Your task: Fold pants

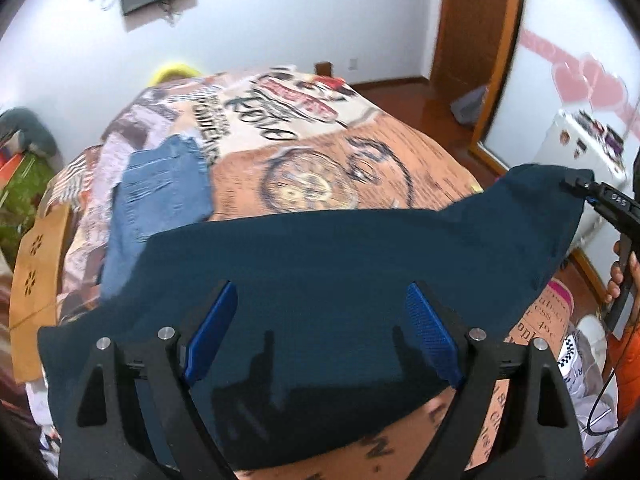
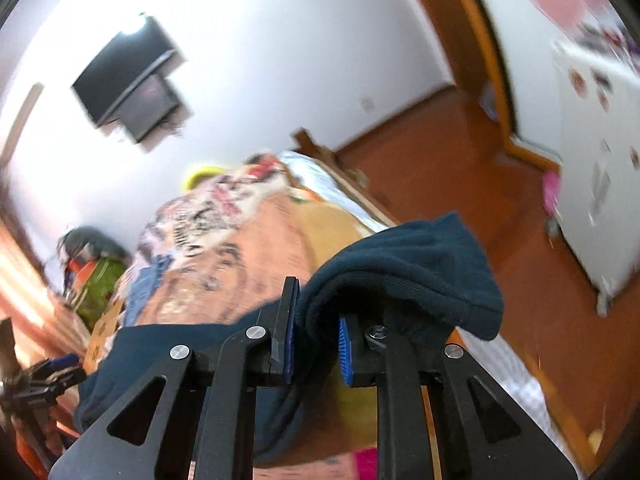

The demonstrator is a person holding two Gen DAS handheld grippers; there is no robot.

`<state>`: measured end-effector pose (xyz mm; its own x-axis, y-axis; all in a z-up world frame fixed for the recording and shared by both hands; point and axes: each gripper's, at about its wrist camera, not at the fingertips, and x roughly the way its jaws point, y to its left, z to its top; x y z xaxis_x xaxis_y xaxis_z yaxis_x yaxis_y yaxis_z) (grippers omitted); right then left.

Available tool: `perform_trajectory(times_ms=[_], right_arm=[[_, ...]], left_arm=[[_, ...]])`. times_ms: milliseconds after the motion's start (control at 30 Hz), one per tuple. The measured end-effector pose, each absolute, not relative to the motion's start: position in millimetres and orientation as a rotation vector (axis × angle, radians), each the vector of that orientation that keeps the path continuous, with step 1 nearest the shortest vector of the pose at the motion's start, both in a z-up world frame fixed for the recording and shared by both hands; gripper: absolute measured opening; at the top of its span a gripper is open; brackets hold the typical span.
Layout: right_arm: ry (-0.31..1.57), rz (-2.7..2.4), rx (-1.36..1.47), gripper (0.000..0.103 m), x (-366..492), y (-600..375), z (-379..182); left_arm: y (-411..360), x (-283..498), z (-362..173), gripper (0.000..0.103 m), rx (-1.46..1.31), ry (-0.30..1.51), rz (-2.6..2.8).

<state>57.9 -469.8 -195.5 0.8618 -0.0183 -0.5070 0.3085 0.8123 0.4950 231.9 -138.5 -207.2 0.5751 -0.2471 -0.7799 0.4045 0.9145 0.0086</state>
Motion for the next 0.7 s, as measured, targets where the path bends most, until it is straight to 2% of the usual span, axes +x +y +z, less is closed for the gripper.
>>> perform_trajectory(times_ms=[200,367,700], right_arm=[[0.453,-0.022,0.456,0.015,81.9,-407.1,-152.7],[0.474,0.13,0.353,0.015,114.4,-344.2,-143.4],[0.732,0.431,0.07,0.016,160.4,-207.2,-198.8]], left_arm=[[-81.4,216.3,-194.7,0.087,0.117,0.833,-0.288],[-32.9,207.3,-193.8,0.087,0.045,0.828,-0.209],[27.7,193.5,-215.6,0.087,-0.075,0.876,-0.136]])
